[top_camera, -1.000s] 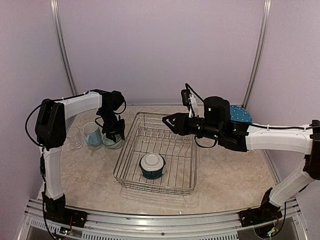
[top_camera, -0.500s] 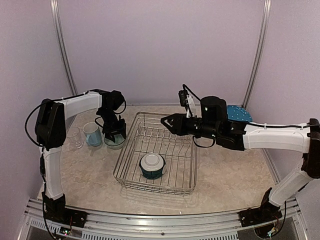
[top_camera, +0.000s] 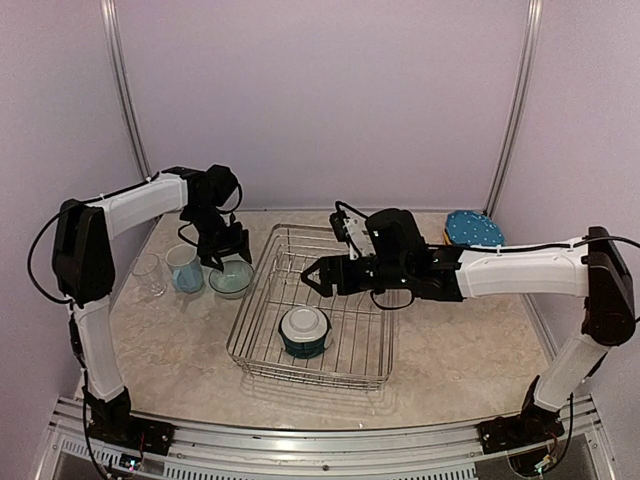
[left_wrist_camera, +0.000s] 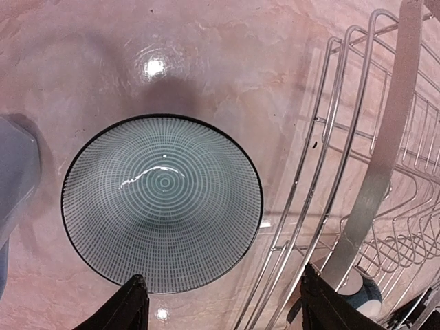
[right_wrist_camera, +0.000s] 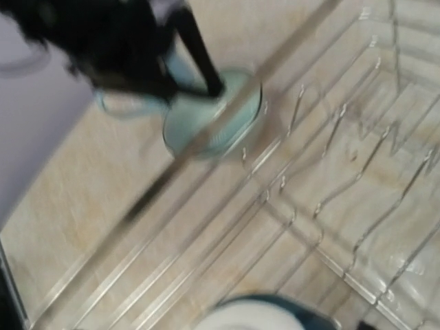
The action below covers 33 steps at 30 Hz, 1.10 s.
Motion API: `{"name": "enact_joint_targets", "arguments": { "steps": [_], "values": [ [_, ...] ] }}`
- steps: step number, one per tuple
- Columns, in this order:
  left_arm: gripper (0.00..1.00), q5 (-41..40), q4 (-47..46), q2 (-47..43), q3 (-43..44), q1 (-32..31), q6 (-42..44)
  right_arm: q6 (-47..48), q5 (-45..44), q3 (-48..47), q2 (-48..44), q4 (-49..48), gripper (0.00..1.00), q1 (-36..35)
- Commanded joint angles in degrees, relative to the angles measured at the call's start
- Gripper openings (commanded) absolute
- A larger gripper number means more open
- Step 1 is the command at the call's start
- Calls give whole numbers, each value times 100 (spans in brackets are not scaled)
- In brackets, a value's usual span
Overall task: Unload the mixed dishes from the dish rack
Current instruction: Place the bowl at the center of the board, then grab the bowl from the dish rack.
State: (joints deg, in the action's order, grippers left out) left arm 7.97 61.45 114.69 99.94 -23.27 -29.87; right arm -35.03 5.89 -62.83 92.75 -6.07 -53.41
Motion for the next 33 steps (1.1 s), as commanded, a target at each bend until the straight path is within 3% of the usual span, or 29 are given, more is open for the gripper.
{"name": "enact_joint_targets", "arguments": {
  "steps": [1, 6, 10, 17, 24, 33],
  "values": [
    [73, 157, -279, -528, -231, 156, 84, 639, -47, -733, 425, 1350, 86, -238],
    [78, 378, -580, -967, -442, 231, 110, 1748, -504, -1767, 877, 2895, 96, -405],
    [82, 753, -1039, -1383, -756, 244, 139, 2113, -251, -2514, 1375, 3893, 99, -400],
    [89, 1234, -1424, -1846, -1031, 114, 161, 742, 871, -1812, 1157, 2808, 100, -416],
    [95, 1328, -1440, -1833, -1048, -185, 164, -271, 775, -1390, 934, 2864, 100, -393],
    [96, 1359, -1425, -1699, -1022, -506, 207, -1484, 1395, -339, 639, 1814, 100, -102]
  ]
}}
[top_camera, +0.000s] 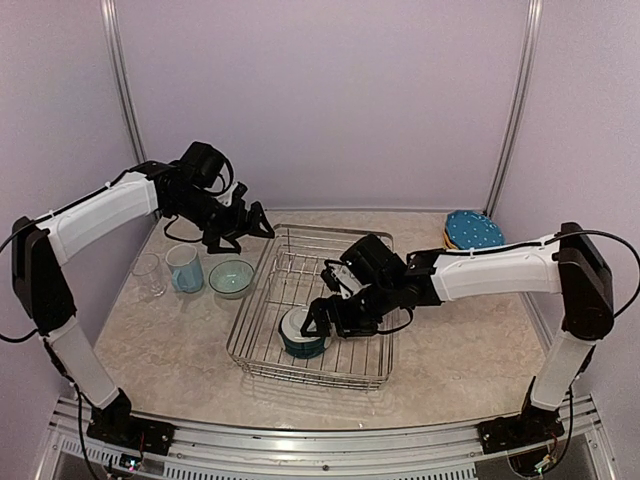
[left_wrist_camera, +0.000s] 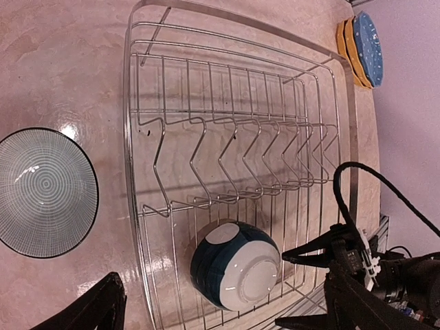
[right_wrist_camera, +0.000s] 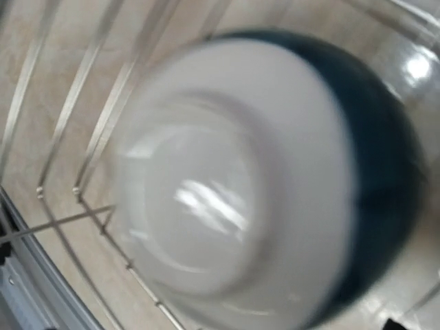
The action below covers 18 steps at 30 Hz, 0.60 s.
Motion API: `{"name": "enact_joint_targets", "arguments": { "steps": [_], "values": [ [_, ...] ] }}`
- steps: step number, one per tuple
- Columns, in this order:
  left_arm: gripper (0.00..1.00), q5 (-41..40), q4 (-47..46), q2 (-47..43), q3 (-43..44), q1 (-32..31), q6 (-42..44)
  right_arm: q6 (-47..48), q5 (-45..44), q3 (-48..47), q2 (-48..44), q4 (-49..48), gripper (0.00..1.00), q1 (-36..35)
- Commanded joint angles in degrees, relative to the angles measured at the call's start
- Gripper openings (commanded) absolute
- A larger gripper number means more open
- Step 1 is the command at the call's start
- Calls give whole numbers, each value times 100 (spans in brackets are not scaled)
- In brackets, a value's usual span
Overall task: Unload the mixed dishes from the dish rack
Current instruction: Grab the bowl from the dish rack.
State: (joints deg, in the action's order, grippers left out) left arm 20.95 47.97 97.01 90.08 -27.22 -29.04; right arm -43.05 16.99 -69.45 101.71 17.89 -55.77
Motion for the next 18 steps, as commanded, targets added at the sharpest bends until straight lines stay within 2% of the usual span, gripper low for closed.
{"name": "enact_joint_targets", "arguments": {
  "steps": [1, 10, 18],
  "values": [
    [96, 54, -77, 78, -43, -130, 130, -744, 334, 375, -265, -758, 100, 144],
    [96, -39, -52, 109, -34, -169, 170, -1540, 178, 601, -102, -1336, 100, 206],
    [96, -91, -7, 116, 0, -169, 205, -2155, -107, 564, 94, -861, 100, 255]
  ]
}}
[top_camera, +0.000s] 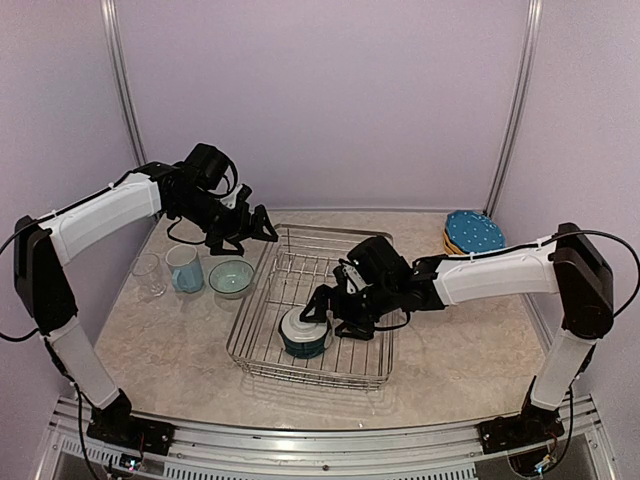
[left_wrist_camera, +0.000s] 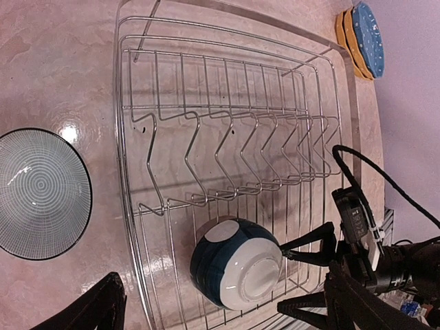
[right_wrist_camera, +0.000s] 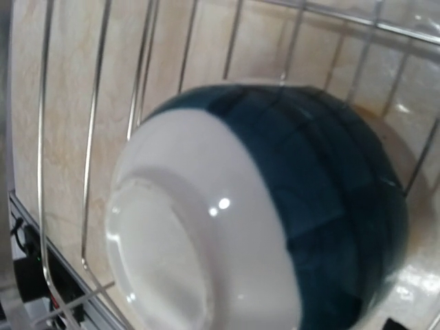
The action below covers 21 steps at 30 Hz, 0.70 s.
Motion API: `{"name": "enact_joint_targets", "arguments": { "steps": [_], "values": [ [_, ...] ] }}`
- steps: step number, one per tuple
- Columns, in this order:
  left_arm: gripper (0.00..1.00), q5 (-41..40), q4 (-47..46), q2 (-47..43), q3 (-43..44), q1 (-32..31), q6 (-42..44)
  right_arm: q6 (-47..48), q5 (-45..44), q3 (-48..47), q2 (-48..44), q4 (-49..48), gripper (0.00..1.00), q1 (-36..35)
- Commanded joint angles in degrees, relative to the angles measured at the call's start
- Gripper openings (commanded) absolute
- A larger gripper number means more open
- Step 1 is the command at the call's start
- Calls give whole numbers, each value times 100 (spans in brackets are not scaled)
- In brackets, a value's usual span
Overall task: Unload the mixed dishes from the dish rack
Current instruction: Grab the bowl from the dish rack.
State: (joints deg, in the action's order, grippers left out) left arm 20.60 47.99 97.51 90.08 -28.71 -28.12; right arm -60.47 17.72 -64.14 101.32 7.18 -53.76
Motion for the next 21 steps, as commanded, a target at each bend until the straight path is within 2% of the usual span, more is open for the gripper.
{"name": "enact_joint_targets", "arguments": {
  "steps": [1, 7, 21],
  "values": [
    [96, -64, -3, 62, 8, -21, 114, -461, -195, 7, 182, 235, 100, 52],
    [96, -91, 16, 64, 14, -21, 122, -627, -260, -206, 477, 430, 100, 50],
    [96, -109, 28, 81, 18, -30, 139, -911, 19, -206, 774, -238, 100, 52]
  ]
}}
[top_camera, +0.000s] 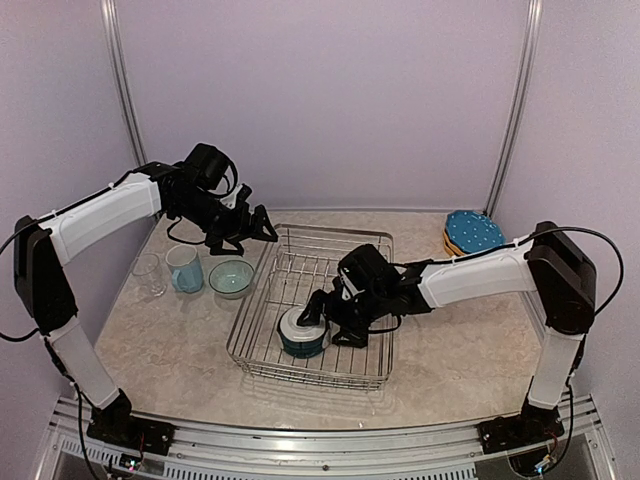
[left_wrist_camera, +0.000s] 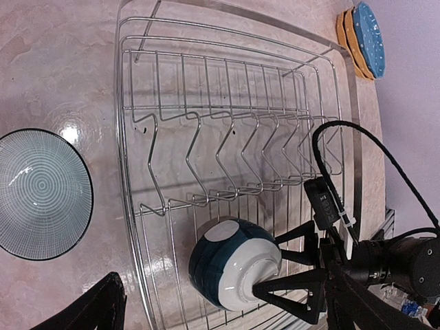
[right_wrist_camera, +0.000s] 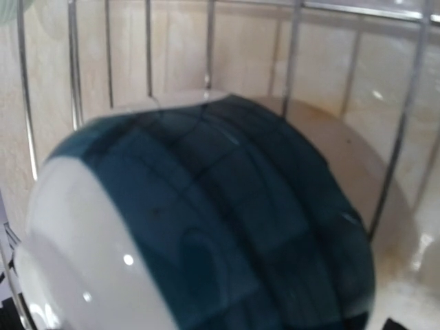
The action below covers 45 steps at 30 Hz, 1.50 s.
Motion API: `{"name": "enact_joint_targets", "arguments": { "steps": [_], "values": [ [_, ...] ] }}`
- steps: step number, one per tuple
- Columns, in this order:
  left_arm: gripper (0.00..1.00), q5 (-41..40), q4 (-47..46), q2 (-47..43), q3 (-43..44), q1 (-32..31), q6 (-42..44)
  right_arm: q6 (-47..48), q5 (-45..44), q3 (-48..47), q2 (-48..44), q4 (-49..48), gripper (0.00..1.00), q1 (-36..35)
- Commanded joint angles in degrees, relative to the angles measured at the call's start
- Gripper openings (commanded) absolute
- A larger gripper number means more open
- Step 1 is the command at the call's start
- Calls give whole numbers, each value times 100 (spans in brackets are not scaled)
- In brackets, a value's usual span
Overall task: Unload the mixed dishes from the dish rack
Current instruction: Grab the bowl from the dish rack.
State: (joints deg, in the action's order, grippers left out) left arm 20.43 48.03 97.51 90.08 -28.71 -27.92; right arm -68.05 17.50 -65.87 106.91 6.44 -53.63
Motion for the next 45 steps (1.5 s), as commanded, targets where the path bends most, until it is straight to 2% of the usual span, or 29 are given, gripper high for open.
{"name": "enact_joint_targets", "arguments": {
  "steps": [1, 8, 18, 31, 45],
  "values": [
    [96, -98, 22, 76, 18, -30, 120, -168, 69, -16, 212, -272, 100, 37],
    [96, -121, 42, 88, 26, -29, 129, -282, 96, 405, -45, -1313, 99, 37],
    [96, -118, 50, 127, 35, -30, 129, -69, -6, 306, -317, -1408, 95, -19],
    [96, -132, 64, 144, 42, -30, 129, 189, -105, 14, -457, -1178, 96, -200],
    [96, -161, 68, 119, 42, -43, 145, -367, 413, 89, 224, -3061, 97, -202]
  ]
}}
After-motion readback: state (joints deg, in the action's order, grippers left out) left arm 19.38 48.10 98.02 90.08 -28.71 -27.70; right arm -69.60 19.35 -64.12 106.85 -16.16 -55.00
